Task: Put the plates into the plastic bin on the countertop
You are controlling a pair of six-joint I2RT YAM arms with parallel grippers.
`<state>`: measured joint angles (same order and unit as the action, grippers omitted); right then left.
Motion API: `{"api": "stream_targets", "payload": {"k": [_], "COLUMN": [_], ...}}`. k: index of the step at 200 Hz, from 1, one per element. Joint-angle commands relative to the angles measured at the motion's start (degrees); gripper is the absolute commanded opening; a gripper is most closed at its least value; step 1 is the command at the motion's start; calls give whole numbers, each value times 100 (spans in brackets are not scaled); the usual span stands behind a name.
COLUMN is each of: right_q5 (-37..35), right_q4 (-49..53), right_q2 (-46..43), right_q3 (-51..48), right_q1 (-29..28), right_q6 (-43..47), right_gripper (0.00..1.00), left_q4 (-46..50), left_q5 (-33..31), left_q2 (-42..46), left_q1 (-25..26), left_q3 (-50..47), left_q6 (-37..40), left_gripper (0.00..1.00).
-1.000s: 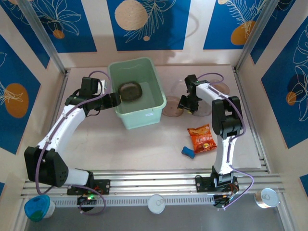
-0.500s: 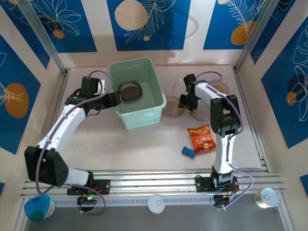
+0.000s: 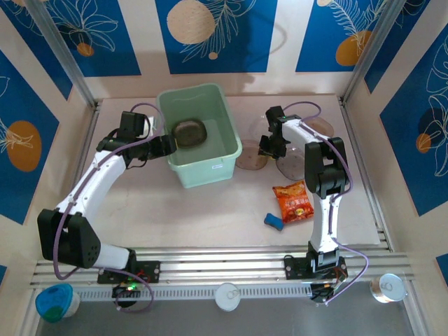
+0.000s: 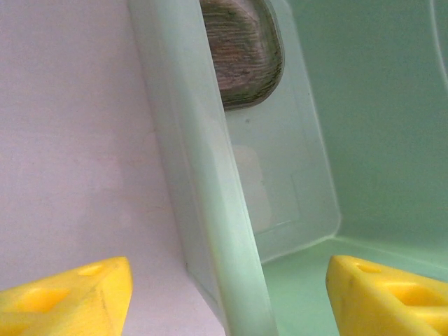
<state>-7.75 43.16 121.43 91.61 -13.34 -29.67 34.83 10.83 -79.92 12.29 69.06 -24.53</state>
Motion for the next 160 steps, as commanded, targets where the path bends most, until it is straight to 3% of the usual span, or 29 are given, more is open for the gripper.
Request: {"api": "stream_targets", "payload": {"k": [1,101,160], "right_q5": [9,77,-85], "right_q4": [150,99,-130], "right_q2": [127,136,-282], "right_q3": [181,61,-279], "right_q1": [-37,3,38], "right_q6": [93,113,55], "right_gripper": [29,15,6], "left_q4": [24,33,32], "left_q5": [-63,-55,-82], "left_q2": [-50,-94,-85], "left_q1": [74,91,103], "left_q3": [213,269,271], "left_q6": [-33,0,-7], "left_gripper": [74,74,74]}}
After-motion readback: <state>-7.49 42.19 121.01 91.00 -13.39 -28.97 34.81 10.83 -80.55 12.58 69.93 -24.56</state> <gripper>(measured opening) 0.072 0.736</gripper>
